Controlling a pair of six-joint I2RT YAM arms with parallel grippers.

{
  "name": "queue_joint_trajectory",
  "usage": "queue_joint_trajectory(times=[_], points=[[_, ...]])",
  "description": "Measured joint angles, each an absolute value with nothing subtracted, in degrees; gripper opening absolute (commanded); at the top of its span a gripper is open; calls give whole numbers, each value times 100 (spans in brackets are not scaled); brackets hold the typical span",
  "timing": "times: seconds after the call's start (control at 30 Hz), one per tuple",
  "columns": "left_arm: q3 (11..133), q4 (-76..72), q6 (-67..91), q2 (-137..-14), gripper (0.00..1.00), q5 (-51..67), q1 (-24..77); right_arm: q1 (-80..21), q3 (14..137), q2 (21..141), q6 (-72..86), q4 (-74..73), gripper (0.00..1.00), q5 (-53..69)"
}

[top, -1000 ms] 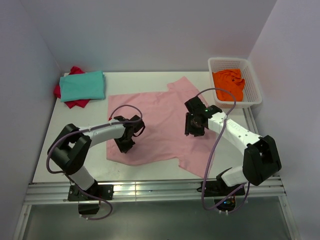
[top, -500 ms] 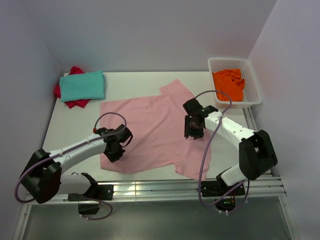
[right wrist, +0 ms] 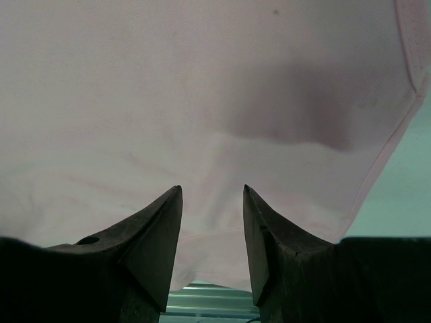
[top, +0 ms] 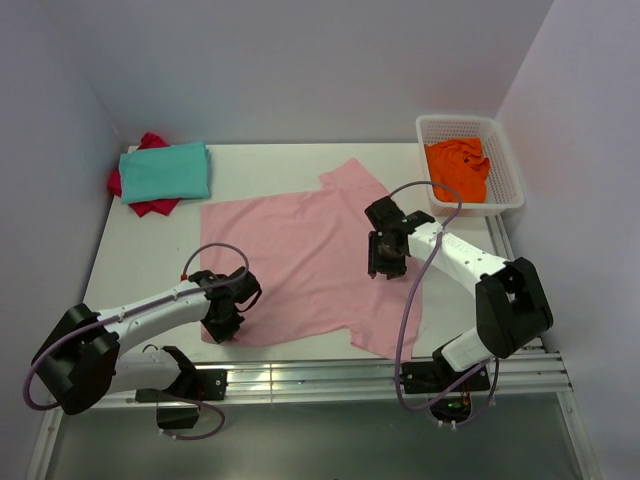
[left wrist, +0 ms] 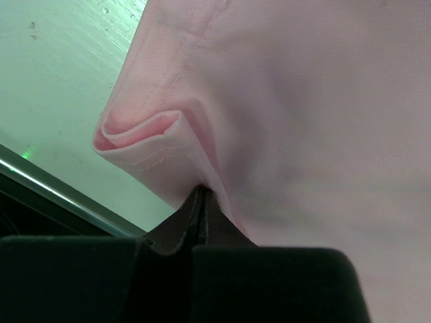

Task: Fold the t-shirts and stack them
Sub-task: Flatten the tshirt out

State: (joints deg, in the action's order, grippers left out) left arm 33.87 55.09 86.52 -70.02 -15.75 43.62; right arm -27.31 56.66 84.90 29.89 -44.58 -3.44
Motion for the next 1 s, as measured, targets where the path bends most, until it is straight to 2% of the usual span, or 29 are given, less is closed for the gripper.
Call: queue_joint_trajectory(times=[0.27, 0.57, 0.7, 0.77, 0.8, 0.83, 1.0], points=[[3393, 5651, 8790, -6886, 0, -1529, 4427, -2731, 5662, 8490, 2991, -4410, 49, -342], [3365, 6322, 9393, -5470, 0, -1052, 4980, -2731, 5612, 8493, 2989, -4388, 49, -360], [3605, 6490, 9544, -5273, 0, -1149, 5240, -2731, 5612, 8497, 2989, -4379, 49, -366], [3754, 6405, 9524, -5422, 2, -1229, 5269, -2731, 5612, 8512, 2989, -4379, 49, -366], [3824, 6364, 9496, -5596, 9, -1273, 5260, -2731, 5614, 8532, 2989, -4379, 49, -373], [3898, 6324, 9415, -5846, 11, -1313, 5240, -2731, 5614, 8549, 2987, -4379, 49, -375], [4178, 6084, 9087, -7317, 12, -1494, 5151, -2731, 5614, 8571, 2987, -4381, 49, -395]])
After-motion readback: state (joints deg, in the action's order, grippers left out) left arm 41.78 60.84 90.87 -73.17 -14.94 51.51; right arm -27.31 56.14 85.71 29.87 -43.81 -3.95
